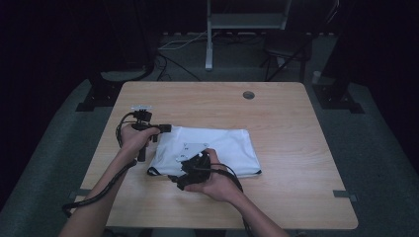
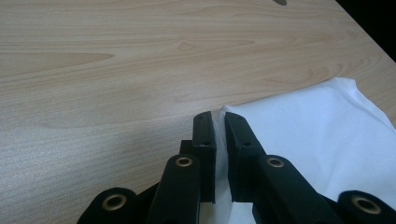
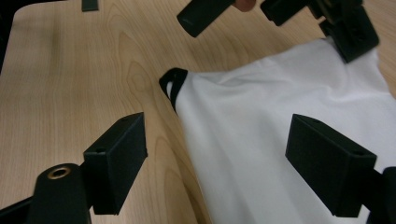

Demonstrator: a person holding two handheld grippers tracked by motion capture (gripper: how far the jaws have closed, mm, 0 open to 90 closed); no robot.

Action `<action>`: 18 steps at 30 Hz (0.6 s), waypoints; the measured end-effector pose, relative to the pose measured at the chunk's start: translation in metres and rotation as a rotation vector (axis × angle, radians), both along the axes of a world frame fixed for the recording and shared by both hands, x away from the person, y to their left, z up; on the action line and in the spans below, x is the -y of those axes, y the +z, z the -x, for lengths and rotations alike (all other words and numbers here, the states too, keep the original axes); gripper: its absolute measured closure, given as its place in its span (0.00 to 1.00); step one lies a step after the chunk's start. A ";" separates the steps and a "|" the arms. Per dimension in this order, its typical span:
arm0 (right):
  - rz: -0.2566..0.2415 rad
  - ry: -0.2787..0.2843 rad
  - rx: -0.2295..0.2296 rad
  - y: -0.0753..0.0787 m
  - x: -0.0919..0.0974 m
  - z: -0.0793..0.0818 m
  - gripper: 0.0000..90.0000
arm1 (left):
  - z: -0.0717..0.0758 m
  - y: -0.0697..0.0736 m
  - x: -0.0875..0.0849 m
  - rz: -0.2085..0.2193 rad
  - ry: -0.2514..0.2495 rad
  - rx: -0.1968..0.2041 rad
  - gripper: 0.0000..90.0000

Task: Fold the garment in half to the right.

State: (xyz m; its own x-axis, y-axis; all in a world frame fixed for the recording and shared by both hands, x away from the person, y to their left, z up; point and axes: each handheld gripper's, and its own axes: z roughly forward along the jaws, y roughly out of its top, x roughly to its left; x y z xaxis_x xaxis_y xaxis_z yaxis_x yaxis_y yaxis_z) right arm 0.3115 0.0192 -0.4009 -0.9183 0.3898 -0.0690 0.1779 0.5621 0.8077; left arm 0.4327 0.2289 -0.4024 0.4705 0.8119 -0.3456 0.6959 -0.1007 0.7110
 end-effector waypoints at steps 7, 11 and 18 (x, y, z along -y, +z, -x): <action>0.012 0.021 -0.008 -0.003 -0.016 -0.003 0.22 | 0.000 0.000 0.000 0.000 -0.001 0.000 0.93; 0.013 0.025 -0.011 -0.005 -0.024 -0.005 0.22 | 0.000 0.001 0.000 -0.002 0.002 0.000 0.93; 0.020 0.036 -0.008 -0.007 -0.036 -0.009 0.22 | -0.001 0.001 0.000 -0.004 0.005 -0.004 0.93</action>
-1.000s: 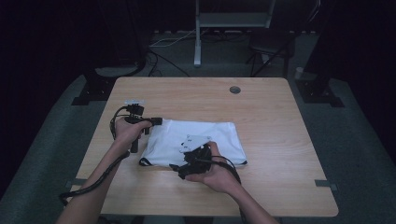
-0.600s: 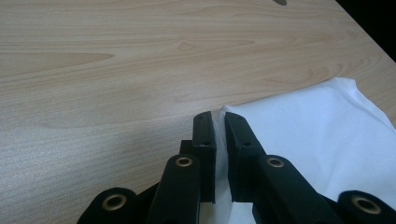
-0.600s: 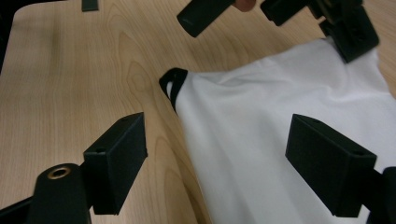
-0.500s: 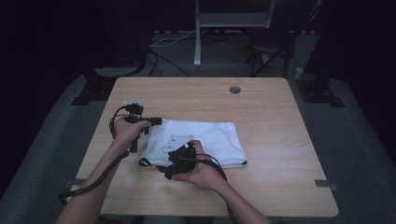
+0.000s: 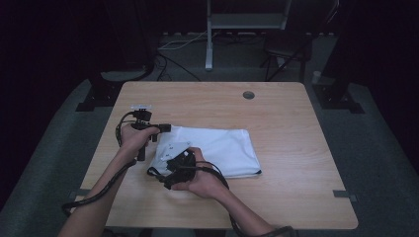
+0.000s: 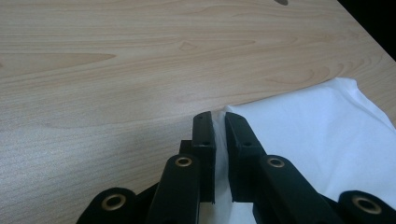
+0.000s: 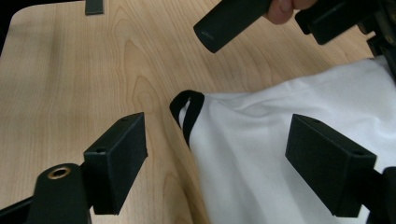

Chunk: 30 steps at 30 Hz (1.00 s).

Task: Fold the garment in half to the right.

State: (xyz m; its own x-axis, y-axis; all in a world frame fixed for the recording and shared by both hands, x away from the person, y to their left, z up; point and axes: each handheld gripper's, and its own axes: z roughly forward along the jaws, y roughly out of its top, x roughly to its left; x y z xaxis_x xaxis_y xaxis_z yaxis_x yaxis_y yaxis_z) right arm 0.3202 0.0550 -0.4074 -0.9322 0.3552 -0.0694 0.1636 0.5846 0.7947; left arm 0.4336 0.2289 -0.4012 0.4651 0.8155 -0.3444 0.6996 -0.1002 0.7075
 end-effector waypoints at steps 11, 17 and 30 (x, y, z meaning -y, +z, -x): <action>0.034 0.036 -0.008 -0.009 -0.022 -0.004 0.25 | -0.001 0.001 -0.002 -0.002 0.002 -0.004 0.92; 0.053 0.050 -0.015 -0.015 -0.032 -0.007 0.27 | -0.001 0.002 -0.001 -0.004 -0.002 -0.003 0.92; 0.093 0.048 -0.020 -0.026 -0.040 -0.018 0.37 | -0.002 0.001 -0.001 -0.005 -0.005 -0.009 0.92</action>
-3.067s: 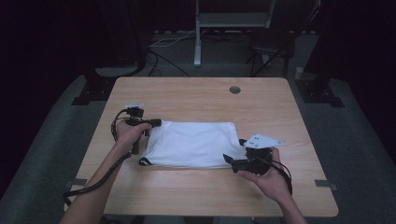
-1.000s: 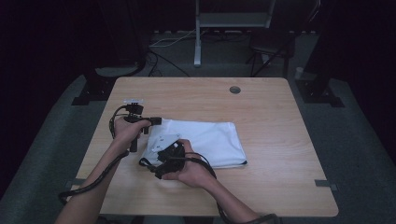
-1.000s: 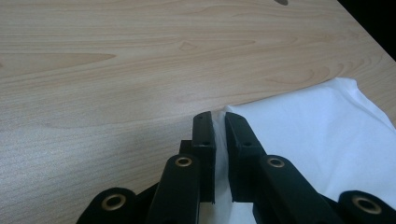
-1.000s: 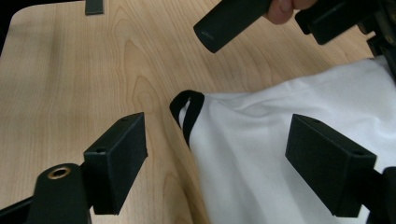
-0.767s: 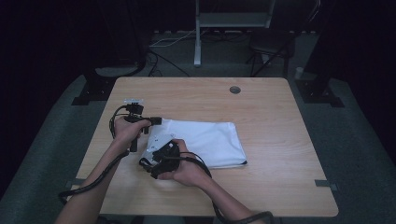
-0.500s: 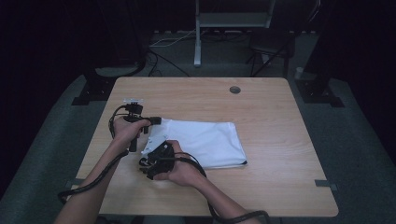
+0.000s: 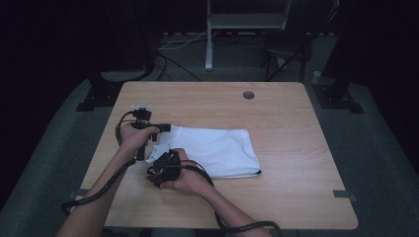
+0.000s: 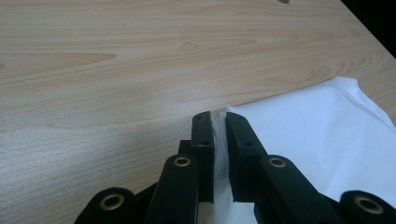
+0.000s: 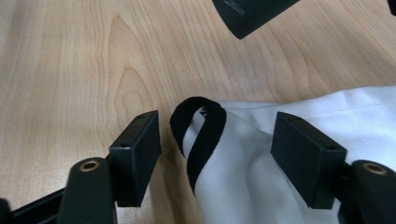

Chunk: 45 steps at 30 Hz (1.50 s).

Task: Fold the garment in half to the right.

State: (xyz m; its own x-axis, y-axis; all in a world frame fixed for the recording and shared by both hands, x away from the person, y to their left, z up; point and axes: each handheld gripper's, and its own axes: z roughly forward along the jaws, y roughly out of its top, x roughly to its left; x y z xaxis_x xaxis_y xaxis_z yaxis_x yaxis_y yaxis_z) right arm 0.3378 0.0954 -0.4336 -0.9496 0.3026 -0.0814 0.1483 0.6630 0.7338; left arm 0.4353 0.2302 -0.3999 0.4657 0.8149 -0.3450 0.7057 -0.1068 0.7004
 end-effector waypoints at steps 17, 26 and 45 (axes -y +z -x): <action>0.057 0.008 0.055 0.001 -0.007 -0.001 0.70 | -0.003 -0.002 0.001 0.004 0.003 -0.012 0.91; 0.067 0.006 0.061 0.001 -0.010 0.002 0.86 | -0.003 -0.003 0.003 0.002 0.000 -0.017 0.91; -0.085 -0.024 0.036 0.013 0.009 0.005 0.93 | -0.005 -0.004 0.000 0.026 0.003 -0.023 0.91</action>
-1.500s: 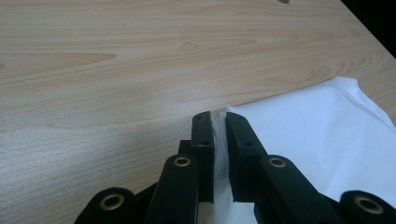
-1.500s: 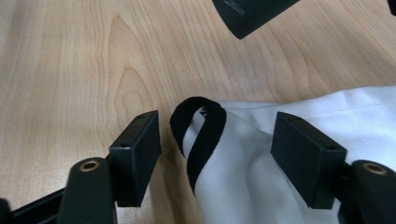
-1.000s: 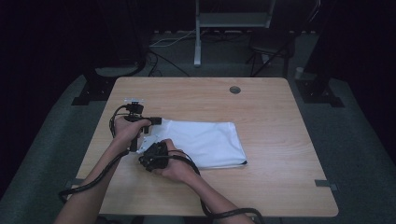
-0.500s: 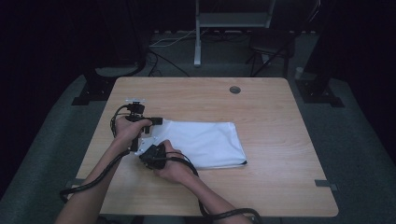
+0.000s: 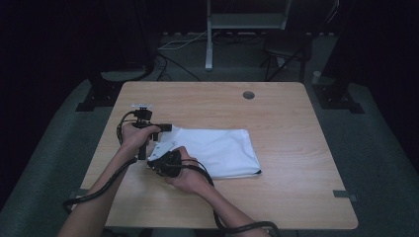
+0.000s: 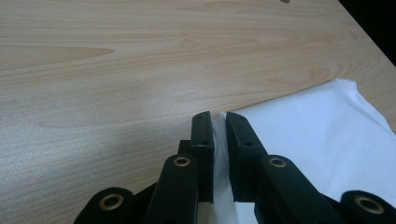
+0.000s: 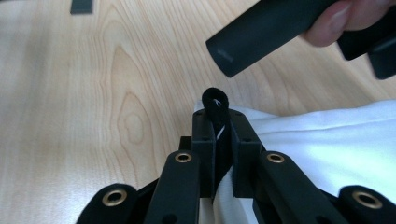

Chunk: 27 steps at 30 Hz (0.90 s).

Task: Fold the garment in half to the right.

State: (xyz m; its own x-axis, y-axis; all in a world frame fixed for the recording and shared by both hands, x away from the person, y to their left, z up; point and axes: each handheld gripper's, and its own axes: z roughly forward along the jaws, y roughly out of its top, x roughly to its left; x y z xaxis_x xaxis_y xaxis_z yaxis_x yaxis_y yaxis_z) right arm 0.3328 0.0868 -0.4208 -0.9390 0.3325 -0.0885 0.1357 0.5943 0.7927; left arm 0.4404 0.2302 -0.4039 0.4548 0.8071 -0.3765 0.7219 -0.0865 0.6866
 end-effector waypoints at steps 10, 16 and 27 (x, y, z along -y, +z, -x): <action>-0.058 0.002 0.016 0.011 0.013 0.005 0.93 | 0.000 0.006 0.004 0.003 0.001 -0.003 0.92; -0.099 -0.009 0.022 0.020 0.022 0.008 0.93 | 0.000 0.013 0.009 -0.001 -0.004 0.002 0.92; -0.026 -0.005 0.016 0.008 0.011 0.006 0.83 | -0.001 0.009 0.012 -0.026 -0.010 -0.004 0.92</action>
